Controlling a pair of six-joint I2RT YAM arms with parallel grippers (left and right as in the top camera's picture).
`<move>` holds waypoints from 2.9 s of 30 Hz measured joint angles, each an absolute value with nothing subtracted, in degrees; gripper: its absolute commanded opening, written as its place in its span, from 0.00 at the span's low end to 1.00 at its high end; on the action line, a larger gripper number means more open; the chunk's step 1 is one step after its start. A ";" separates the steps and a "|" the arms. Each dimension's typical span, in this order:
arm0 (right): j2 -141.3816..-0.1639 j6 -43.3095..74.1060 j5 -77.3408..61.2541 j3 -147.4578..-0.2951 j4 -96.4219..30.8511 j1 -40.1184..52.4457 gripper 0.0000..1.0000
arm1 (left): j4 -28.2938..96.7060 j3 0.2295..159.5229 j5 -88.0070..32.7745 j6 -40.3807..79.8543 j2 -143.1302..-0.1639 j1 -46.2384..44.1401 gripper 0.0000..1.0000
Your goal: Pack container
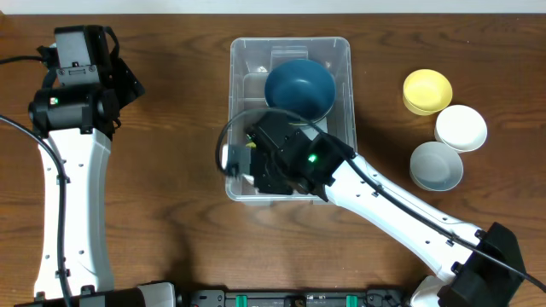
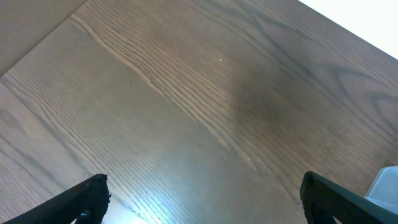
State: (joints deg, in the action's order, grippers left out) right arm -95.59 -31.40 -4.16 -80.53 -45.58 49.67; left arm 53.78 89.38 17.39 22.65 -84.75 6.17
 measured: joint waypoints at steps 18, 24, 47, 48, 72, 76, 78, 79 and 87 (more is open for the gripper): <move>-95.61 22.37 -3.09 -80.53 -49.25 47.31 0.35 | 53.78 89.38 17.39 22.65 -84.75 6.17 0.98; -95.61 27.99 -2.07 -80.53 -50.09 47.31 0.39 | 53.78 89.38 17.39 22.65 -84.75 6.17 0.98; -102.65 33.54 -1.06 -80.38 -48.60 47.31 0.24 | 53.78 89.38 17.39 22.65 -84.75 6.17 0.98; -102.65 33.54 -1.04 -80.38 -48.58 47.31 0.21 | 53.78 89.38 17.39 22.65 -84.75 6.17 0.98; -102.67 33.69 -1.08 -86.80 -57.45 47.33 0.01 | 53.78 89.38 17.39 22.65 -84.75 6.17 0.98; -102.67 33.45 -1.32 -88.07 -58.04 47.44 0.01 | 53.78 89.38 17.39 22.65 -84.75 6.17 0.98; -102.67 33.30 -1.50 -88.07 -58.50 47.62 0.01 | 53.78 89.38 17.39 22.65 -84.75 6.17 0.98; -102.67 33.23 -1.52 -88.07 -58.63 47.75 0.02 | 53.76 89.38 17.41 22.65 -84.75 6.17 0.98; -102.67 32.62 -1.65 -88.07 -59.00 48.62 0.09 | 53.78 89.38 17.39 22.65 -84.75 6.17 0.98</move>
